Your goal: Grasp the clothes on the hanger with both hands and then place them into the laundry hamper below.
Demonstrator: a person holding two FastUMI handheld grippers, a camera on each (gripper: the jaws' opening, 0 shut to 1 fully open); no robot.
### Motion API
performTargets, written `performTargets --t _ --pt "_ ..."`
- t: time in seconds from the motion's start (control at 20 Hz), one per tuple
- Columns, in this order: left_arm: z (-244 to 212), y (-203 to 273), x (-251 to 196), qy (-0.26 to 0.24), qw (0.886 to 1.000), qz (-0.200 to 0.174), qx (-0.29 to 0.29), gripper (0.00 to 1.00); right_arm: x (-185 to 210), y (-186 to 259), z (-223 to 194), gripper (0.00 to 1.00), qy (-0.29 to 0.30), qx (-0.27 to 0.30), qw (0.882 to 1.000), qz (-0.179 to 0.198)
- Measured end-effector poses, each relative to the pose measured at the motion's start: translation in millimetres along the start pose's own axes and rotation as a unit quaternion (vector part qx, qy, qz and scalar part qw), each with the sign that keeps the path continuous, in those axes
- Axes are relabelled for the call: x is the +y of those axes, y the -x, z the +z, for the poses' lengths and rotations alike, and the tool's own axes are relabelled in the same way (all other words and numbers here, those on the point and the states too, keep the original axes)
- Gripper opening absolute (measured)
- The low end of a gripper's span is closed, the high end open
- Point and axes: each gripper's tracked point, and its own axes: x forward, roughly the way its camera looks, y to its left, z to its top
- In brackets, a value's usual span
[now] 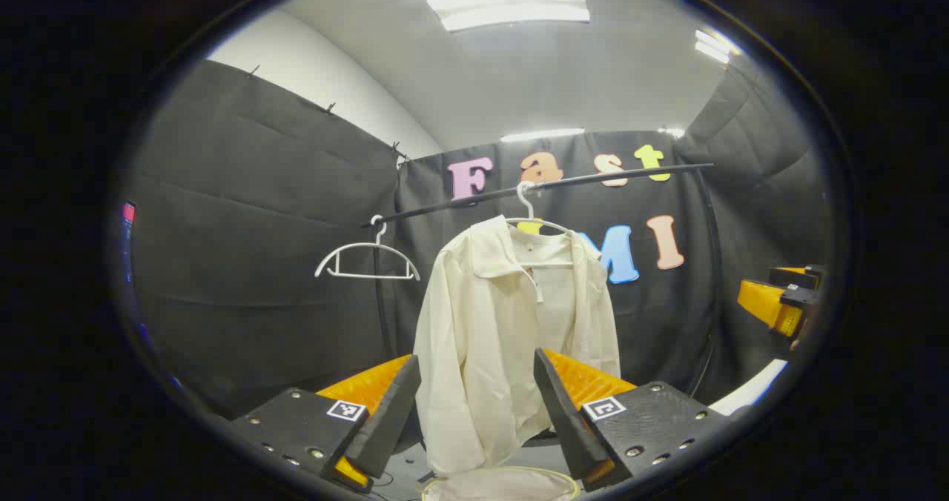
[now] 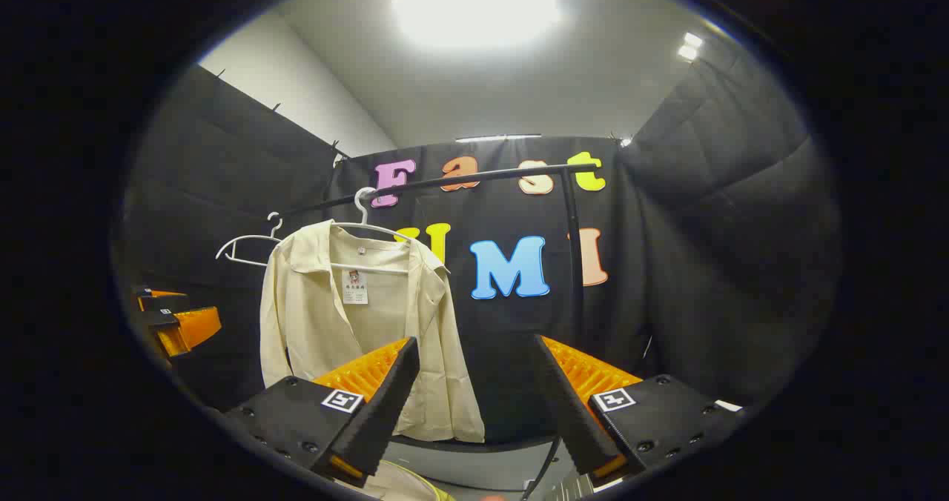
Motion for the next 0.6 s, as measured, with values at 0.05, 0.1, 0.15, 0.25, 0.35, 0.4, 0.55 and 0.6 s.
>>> performTargets --t 0.05,0.1,0.15,0.25,0.35,0.4,0.55,0.6 --pt "-1.3 0.6 1.2 0.001 1.000 0.000 0.001 0.90 1.2 1.3 0.1 0.96 0.000 0.000 1.000 0.001" --pt "-1.2 0.3 1.3 0.004 1.000 -0.001 0.002 0.90 2.0 1.9 -0.2 0.96 -0.001 0.001 1.000 0.002" --pt "-0.7 1.3 1.0 0.007 1.000 -0.002 0.003 0.90 2.4 2.3 -1.2 0.96 -0.001 0.002 1.000 0.001" --pt "2.1 0.5 3.2 0.012 1.000 -0.004 0.001 0.90 3.5 2.3 -2.3 0.96 -0.002 0.001 1.000 -0.001" --pt "2.2 -0.3 5.7 0.009 1.000 -0.005 0.000 0.90 8.2 1.8 -6.0 0.96 -0.003 0.008 1.000 0.001" --pt "1.7 -0.8 7.2 0.008 1.000 -0.005 0.002 0.89 9.4 0.8 -6.2 0.96 -0.002 0.009 1.000 0.001" --pt "-0.1 -4.6 11.3 0.014 1.000 -0.009 0.004 0.90 14.0 0.1 -1.3 0.96 -0.001 0.003 1.000 -0.002" --pt "0.4 -5.7 14.4 0.013 1.000 -0.010 0.003 0.90 15.2 -1.2 0.7 0.96 -0.001 0.001 1.000 -0.005"
